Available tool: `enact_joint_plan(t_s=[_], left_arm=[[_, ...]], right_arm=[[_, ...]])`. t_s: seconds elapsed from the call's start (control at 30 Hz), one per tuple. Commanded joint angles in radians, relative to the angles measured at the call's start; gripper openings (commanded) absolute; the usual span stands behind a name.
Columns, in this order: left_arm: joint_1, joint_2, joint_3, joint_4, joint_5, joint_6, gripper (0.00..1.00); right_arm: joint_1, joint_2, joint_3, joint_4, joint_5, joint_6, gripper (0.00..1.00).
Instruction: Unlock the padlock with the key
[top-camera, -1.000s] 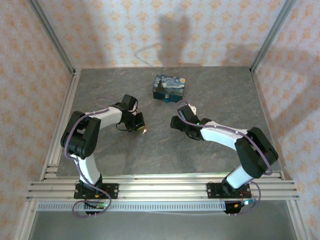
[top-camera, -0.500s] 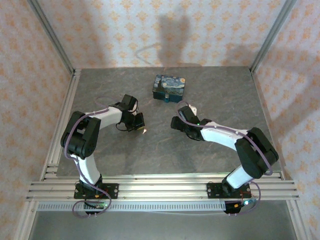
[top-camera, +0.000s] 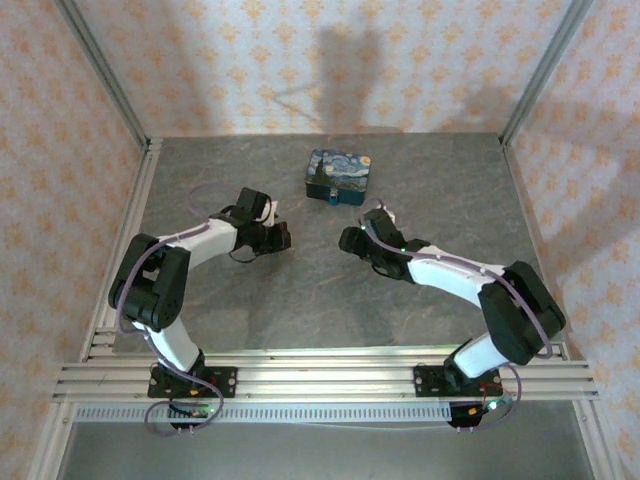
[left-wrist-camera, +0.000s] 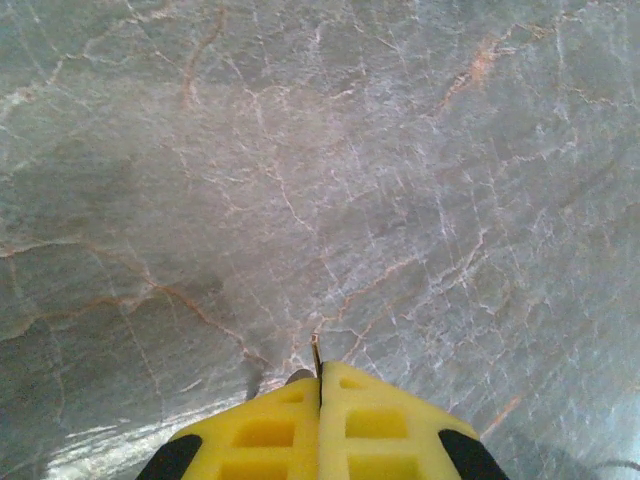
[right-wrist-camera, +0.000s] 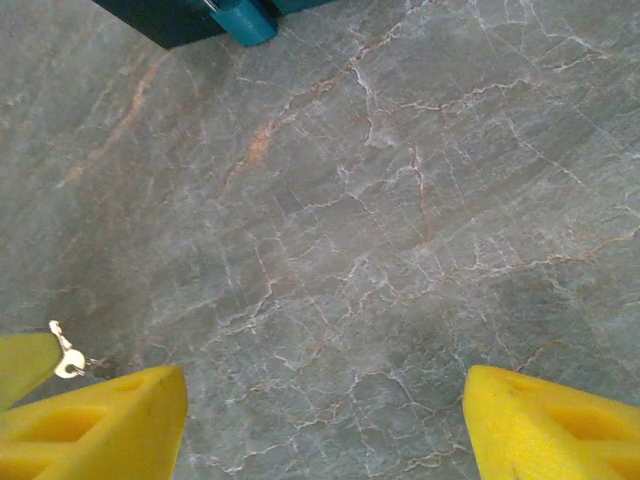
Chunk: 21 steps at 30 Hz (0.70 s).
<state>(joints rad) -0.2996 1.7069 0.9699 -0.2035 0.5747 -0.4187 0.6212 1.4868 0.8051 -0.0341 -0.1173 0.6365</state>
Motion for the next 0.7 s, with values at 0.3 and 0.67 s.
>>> enact_joint_plan(t_s=[0.3, 0.67], left_arm=[[-0.014, -0.201, -0.048, 0.083, 0.138, 0.269, 0.0], [-0.026, -0.305, 0.131, -0.177, 0.423, 0.574, 0.0]], right_arm=[[-0.087, -0.104, 0.058, 0.061, -0.295, -0.006, 0.68], [-0.104, -0.143, 0.275, -0.058, -0.649, -0.121, 0.47]])
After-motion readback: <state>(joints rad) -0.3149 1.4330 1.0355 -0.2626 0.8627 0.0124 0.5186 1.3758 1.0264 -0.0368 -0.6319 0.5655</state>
